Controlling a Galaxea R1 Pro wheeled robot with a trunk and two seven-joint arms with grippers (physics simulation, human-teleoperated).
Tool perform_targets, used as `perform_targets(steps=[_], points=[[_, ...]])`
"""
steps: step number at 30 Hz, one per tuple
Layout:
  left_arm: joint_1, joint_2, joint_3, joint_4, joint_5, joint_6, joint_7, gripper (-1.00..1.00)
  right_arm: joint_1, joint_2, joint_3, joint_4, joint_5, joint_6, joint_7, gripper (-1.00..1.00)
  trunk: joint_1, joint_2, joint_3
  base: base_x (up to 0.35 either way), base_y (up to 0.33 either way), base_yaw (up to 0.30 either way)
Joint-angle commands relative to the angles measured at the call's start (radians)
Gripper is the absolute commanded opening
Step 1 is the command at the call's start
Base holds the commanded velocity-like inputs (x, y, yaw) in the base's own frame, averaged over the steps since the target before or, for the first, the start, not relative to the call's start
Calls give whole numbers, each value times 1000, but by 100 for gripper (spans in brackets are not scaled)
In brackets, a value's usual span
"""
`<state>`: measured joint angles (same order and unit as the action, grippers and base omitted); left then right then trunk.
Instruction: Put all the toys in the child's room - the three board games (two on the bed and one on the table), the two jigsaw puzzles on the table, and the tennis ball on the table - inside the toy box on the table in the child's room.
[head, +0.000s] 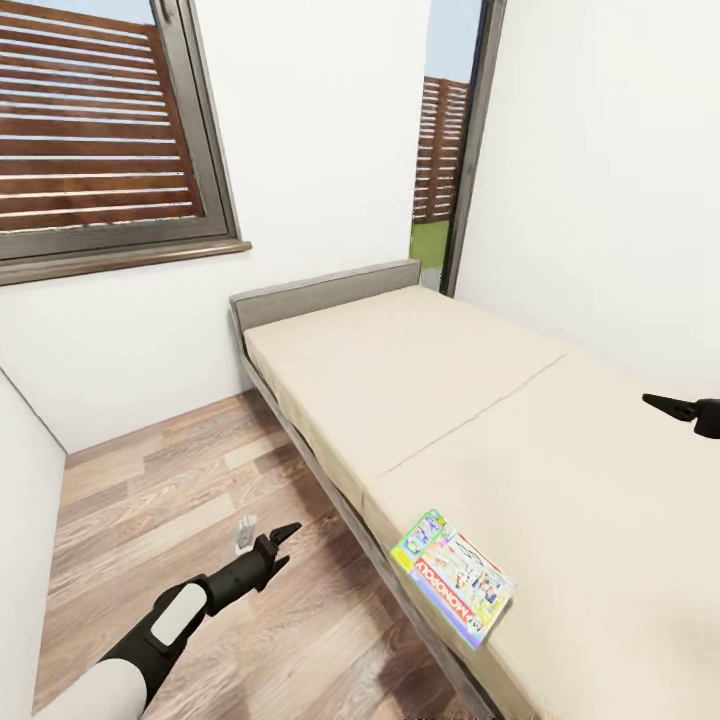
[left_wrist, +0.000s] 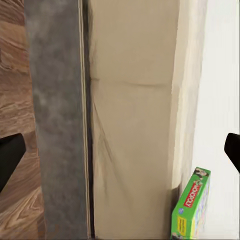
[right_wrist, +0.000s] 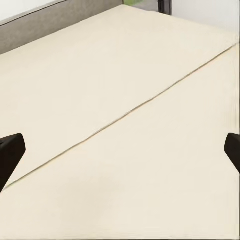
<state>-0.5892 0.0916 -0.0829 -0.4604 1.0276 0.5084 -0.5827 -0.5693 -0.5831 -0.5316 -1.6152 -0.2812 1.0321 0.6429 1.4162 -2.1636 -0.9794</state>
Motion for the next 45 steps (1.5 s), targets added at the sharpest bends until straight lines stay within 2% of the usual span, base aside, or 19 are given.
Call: perform_targets(steps=[1, 4, 9, 14, 16, 22, 23, 25, 26, 28, 30, 31, 36, 45], points=[[-2, -1, -14, 1, 10, 6, -29, 100, -1, 0, -1, 0, 5, 5, 7, 100, 0, 0, -1, 0, 0, -281], [-3, -3, -22, 3, 12, 8, -76, 100, -1, 0, -1, 0, 5, 5, 7, 100, 0, 0, -1, 0, 0, -191], [2, -13, -24, 4, 18, 3, -102, 100, -1, 0, 0, 0, 5, 5, 7, 100, 0, 0, -1, 0, 0, -75], [9, -53, -27, 5, 15, -1, -124, 100, -1, 0, 5, 0, 5, 5, 7, 100, 0, 0, -1, 0, 0, -25], [15, -80, -29, 5, 12, -3, -136, 100, -1, 0, 8, 0, 5, 5, 7, 100, 0, 0, -1, 0, 0, -8], [39, -96, -31, 5, 10, -5, -155, 100, -1, 0, 9, 0, 5, 4, 7, 100, 0, 0, -1, 0, 0, -3], [48, -98, -32, 5, 8, -6, -173, 100, -1, 0, 10, 0, 5, 3, 7, 100, 0, 0, -1, 0, 0, -1], [56, -100, -40, 5, -3, -6, -199, 100, -1, 0, 10, 0, 5, 2, 7, 100, 0, 0, -1, 0, 0, 0], [62, -101, -61, 5, -27, -8, -231, 100, -1, 0, 10, 0, 5, 1, 7, 100, 0, 0, -1, 0, 0, 0], [66, -102, -82, 5, -51, -21, -261, 100, -1, 0, 10, 0, 5, 0, 7, 100, 0, 0, -1, 0, 0, 0], [68, -103, -96, 5, -68, -43, -281, 100, -1, 0, 10, 0, 5, 0, 6, 100, 0, 0, -1, 0, 0, 0], [70, -104, -109, 5, -86, -76, -297, 100, -1, 0, 10, 0, 5, 0, 6, 100, 0, 0, -1, 0, 0, 0], [72, -107, -123, 34, -103, -110, -307, 100, -1, 0, 9, 0, 5, 0, 7, 100, 0, 0, -1, 0, 0, 0], [72, -123, -129, 61, -111, -139, -309, 100, -1, 0, 7, 0, 5, 1, 7, 100, 0, 0, -2, 0, 0, -78]])
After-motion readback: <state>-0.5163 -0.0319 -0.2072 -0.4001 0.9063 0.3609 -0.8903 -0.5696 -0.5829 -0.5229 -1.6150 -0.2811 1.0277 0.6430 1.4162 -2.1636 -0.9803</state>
